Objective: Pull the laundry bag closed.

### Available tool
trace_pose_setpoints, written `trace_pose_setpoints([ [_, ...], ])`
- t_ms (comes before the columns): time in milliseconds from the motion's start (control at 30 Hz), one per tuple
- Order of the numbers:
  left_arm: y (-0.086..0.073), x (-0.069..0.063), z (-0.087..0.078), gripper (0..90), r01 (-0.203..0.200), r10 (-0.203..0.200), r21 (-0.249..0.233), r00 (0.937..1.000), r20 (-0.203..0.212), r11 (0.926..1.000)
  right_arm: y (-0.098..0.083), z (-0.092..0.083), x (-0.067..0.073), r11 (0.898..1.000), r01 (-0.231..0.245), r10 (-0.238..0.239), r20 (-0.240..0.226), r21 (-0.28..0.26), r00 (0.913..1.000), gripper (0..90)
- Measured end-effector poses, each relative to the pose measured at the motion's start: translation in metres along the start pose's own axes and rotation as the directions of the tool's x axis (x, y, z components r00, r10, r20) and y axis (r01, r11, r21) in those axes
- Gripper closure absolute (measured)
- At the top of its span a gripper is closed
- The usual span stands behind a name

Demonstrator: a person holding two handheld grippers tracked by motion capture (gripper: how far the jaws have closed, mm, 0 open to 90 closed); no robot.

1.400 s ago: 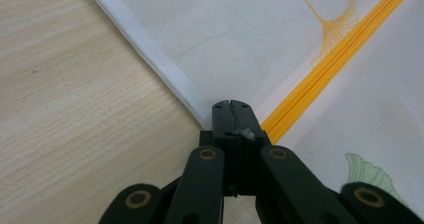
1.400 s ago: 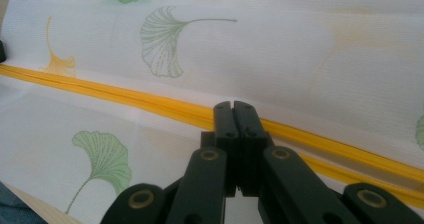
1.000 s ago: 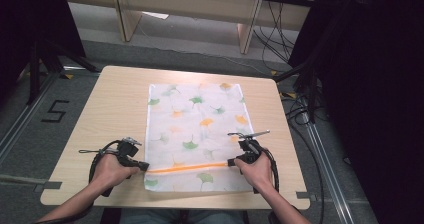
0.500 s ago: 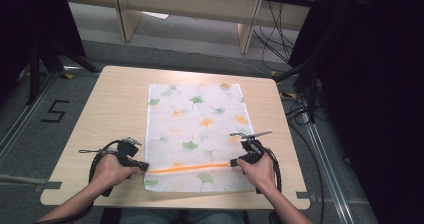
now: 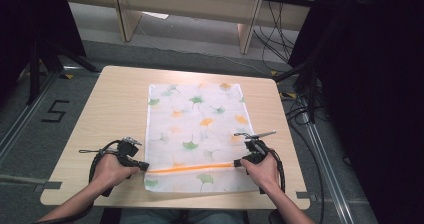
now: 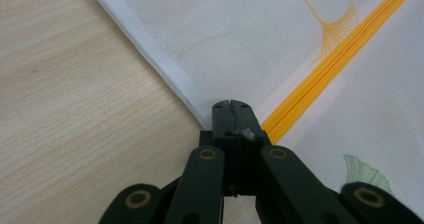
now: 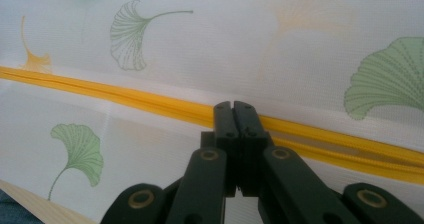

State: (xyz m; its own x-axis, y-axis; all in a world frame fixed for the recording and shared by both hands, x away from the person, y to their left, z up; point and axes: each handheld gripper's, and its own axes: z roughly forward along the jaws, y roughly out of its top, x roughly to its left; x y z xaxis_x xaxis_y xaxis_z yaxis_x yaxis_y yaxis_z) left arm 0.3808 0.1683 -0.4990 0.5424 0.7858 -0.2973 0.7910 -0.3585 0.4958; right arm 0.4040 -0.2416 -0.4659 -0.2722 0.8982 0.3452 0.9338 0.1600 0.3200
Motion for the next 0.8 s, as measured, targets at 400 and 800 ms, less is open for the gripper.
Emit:
trace_pose_setpoints([
  [400,0.0,0.0,0.0,90.0,0.0,0.0,0.001,1.0,0.0,1.0,0.001,0.001,-0.008,0.999,0.042,-0.042,-0.012,-0.021,0.999,90.0],
  [800,0.001,0.004,-0.003,90.0,-0.06,0.06,0.052,0.9982,0.0,0.9969,0.0,-0.002,-0.013,1.0,0.003,-0.003,-0.014,0.0,0.9999,90.0],
])
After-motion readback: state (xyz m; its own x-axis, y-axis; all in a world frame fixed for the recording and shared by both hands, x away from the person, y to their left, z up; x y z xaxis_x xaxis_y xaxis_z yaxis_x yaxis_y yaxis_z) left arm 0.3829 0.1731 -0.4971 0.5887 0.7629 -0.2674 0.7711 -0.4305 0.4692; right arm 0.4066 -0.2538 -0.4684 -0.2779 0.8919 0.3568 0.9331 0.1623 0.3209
